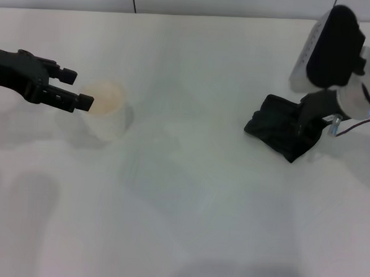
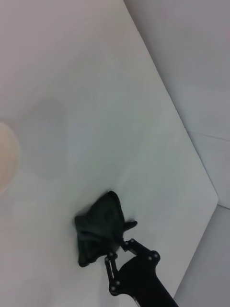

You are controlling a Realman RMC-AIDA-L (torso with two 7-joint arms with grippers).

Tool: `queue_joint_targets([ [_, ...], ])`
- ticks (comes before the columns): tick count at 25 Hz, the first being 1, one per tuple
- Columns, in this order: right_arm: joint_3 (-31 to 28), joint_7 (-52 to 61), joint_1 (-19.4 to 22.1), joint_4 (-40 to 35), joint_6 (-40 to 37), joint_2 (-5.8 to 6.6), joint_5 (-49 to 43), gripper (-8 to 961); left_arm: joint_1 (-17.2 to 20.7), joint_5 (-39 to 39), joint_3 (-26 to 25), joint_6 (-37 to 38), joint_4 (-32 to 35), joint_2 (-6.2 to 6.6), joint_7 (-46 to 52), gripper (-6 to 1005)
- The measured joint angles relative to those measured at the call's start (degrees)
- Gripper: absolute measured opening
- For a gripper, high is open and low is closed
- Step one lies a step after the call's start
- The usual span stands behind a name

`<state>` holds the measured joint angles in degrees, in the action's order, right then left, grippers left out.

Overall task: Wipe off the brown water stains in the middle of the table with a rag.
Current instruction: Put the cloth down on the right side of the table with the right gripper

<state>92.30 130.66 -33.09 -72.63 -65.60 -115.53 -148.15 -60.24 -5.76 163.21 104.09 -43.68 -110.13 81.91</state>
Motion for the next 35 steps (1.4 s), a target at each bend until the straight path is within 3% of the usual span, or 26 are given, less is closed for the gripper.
queue_joint_targets([
  [4, -3.1, 0.0, -0.9, 0.5, -2.5, 0.02, 0.7, 197, -0.3, 0.0, 0.0, -0.2, 0.0, 0.00, 0.0, 861],
  [14, -7.2, 0.1, -0.9, 0.0, -4.5, 0.03, 1.0, 619, 0.0, -0.1, 0.0, -0.4, 0.0, 0.01, 0.0, 861],
  [23, -8.2, 0.3, -0.6, 0.4, -4.4, -0.07, 1.8, 850, 0.0, 0.1, 0.0, -0.5, 0.0, 0.09, 0.0, 861],
  [35, -12.4, -3.6, 0.8, 0.1, -7.5, 0.22, 9.2, 849, 0.0, 0.6, 0.0, 3.5, -2.3, 0.12, -0.4, 861],
])
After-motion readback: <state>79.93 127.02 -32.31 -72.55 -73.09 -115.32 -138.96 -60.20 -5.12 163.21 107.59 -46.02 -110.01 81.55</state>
